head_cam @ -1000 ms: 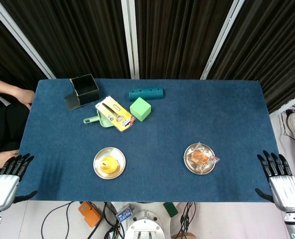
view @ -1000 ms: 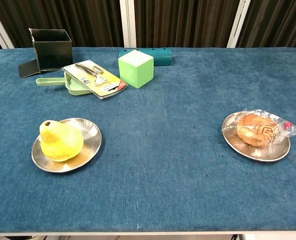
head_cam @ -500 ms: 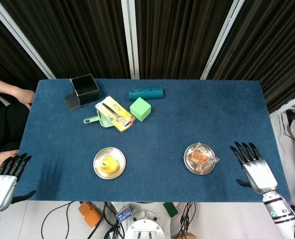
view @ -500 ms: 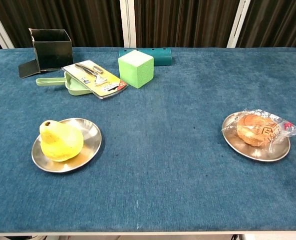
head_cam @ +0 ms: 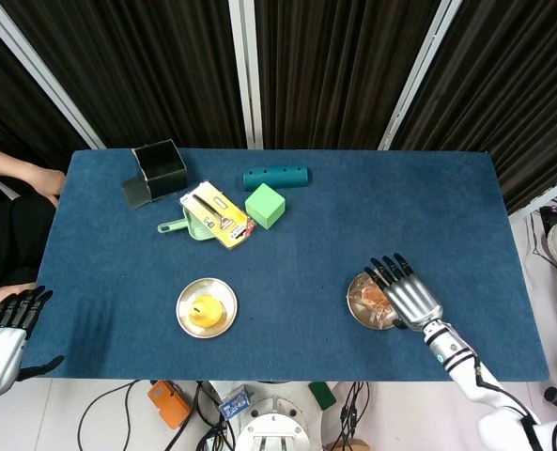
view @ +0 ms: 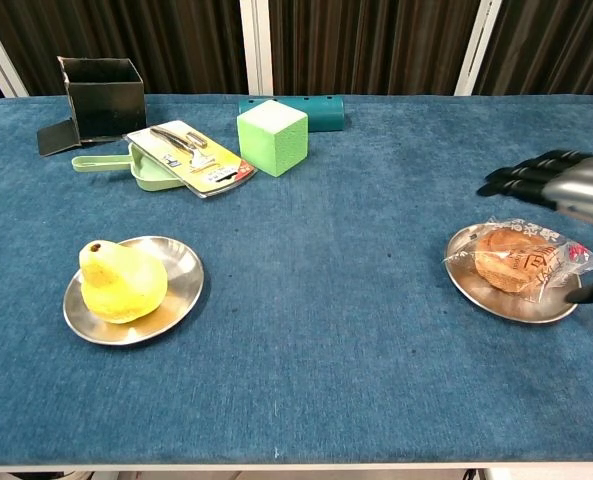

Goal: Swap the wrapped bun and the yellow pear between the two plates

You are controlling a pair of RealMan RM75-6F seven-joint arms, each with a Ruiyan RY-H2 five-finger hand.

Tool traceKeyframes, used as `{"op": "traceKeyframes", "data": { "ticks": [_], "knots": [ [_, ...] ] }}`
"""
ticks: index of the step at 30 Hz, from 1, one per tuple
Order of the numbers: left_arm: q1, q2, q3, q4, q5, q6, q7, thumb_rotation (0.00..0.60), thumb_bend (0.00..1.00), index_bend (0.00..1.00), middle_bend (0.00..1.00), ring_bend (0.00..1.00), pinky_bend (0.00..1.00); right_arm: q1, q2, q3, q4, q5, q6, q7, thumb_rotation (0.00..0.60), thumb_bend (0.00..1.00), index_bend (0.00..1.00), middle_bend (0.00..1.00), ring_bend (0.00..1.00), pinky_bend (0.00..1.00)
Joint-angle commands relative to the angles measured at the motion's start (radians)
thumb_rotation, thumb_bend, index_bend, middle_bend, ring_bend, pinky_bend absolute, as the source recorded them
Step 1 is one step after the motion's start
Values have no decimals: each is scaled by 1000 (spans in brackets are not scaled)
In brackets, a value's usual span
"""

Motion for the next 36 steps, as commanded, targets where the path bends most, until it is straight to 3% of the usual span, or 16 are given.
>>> {"op": "traceKeyframes", "data": {
  "ticks": [1, 4, 9, 13, 19, 24, 27, 31, 36],
  "knots": [
    [0, 0, 1, 0, 1, 0, -1, 600, 60, 0, 24, 0, 57, 23, -23, -5, 24, 22, -22, 0, 600, 278, 74, 12, 0, 0],
    [2, 1, 1, -1, 4, 4, -2, 600, 60, 0, 24, 0, 57, 35, -38, -9, 45, 19, -21, 22, 600, 355, 203, 89, 28, 59],
    [4, 1, 1, 1, 6, 10, -6, 600, 59, 0, 24, 0, 57, 44, -45, -22, 66, 4, -4, 39, 600, 417, 532, 352, 288, 305],
    [4, 2, 1, 2, 7, 12, -10, 600, 59, 0, 24, 0, 57, 43, -52, -29, 81, -6, 23, 56, 600, 424, 642, 439, 365, 381],
    [3, 0, 1, 2, 7, 8, -11, 600, 60, 0, 24, 0, 57, 41, -59, 1, 77, -51, 114, 131, 600, 423, 667, 460, 386, 408],
    [0, -2, 0, -1, 6, 2, 0, 600, 59, 0, 24, 0, 57, 105, -81, 71, 5, 5, 97, 50, 600, 423, 667, 460, 386, 408],
    [0, -5, 1, -2, 8, 2, 9, 600, 60, 0, 24, 0, 57, 184, -165, 138, -9, 112, 68, -74, 600, 423, 666, 459, 386, 407],
    [1, -5, 0, -2, 3, 1, 10, 600, 60, 0, 24, 0, 57, 285, -302, 185, 45, 245, 58, -235, 600, 422, 656, 459, 386, 407],
    [0, 0, -4, -1, -3, 1, -3, 600, 59, 0, 24, 0, 57, 387, -462, 189, 151, 385, 69, -389, 600, 423, 599, 459, 384, 402]
  ]
}}
